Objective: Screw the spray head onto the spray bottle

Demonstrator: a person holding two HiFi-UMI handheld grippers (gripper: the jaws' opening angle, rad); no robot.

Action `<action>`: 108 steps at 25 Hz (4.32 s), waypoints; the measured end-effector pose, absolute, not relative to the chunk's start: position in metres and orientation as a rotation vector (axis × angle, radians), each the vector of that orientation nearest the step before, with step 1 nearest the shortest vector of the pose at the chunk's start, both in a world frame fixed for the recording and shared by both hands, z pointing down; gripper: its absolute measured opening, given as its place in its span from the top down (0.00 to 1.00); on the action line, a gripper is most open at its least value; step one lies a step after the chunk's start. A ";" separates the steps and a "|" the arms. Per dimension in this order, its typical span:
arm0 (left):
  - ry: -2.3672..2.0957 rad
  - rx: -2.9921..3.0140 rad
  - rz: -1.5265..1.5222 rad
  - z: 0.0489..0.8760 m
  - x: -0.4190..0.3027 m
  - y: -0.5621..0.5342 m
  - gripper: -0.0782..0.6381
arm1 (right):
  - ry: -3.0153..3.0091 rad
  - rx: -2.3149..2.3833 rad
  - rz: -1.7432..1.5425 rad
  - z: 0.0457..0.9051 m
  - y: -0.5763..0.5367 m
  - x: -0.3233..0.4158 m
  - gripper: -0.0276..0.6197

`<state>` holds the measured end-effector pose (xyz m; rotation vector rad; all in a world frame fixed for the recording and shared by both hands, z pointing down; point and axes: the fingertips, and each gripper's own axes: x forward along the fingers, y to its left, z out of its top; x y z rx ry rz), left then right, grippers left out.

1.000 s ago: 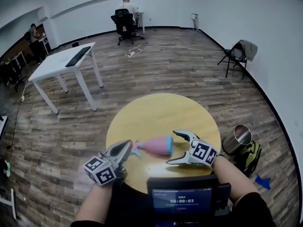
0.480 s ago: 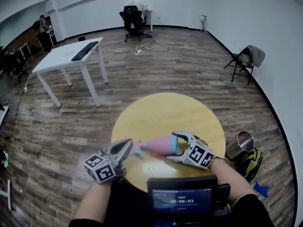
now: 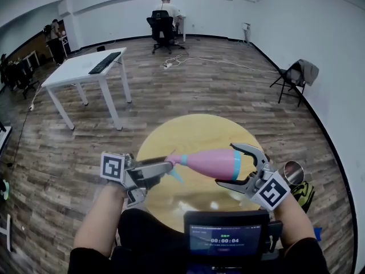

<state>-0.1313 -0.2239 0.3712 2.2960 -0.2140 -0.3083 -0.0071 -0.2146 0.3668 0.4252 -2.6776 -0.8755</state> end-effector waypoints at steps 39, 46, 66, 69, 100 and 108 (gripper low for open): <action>-0.205 2.555 -0.085 0.388 -0.049 -0.190 0.63 | -2.614 0.154 -0.905 0.397 -0.193 0.006 0.24; -0.365 3.062 0.241 0.385 -0.040 -0.173 0.63 | -2.913 -0.169 0.194 0.398 -0.200 0.015 0.24; -0.271 2.675 0.028 0.394 -0.046 -0.190 0.63 | -2.657 0.082 -0.627 0.408 -0.202 0.002 0.23; -0.359 2.985 0.269 0.398 -0.039 -0.180 0.63 | -2.764 -0.090 -0.050 0.419 -0.202 0.007 0.23; -0.234 2.481 -0.241 0.375 -0.077 -0.206 0.64 | -2.653 0.370 -0.783 0.385 -0.223 0.022 0.09; -0.075 2.435 -0.146 0.381 -0.049 -0.185 0.64 | -2.546 0.168 -1.023 0.398 -0.193 -0.004 0.17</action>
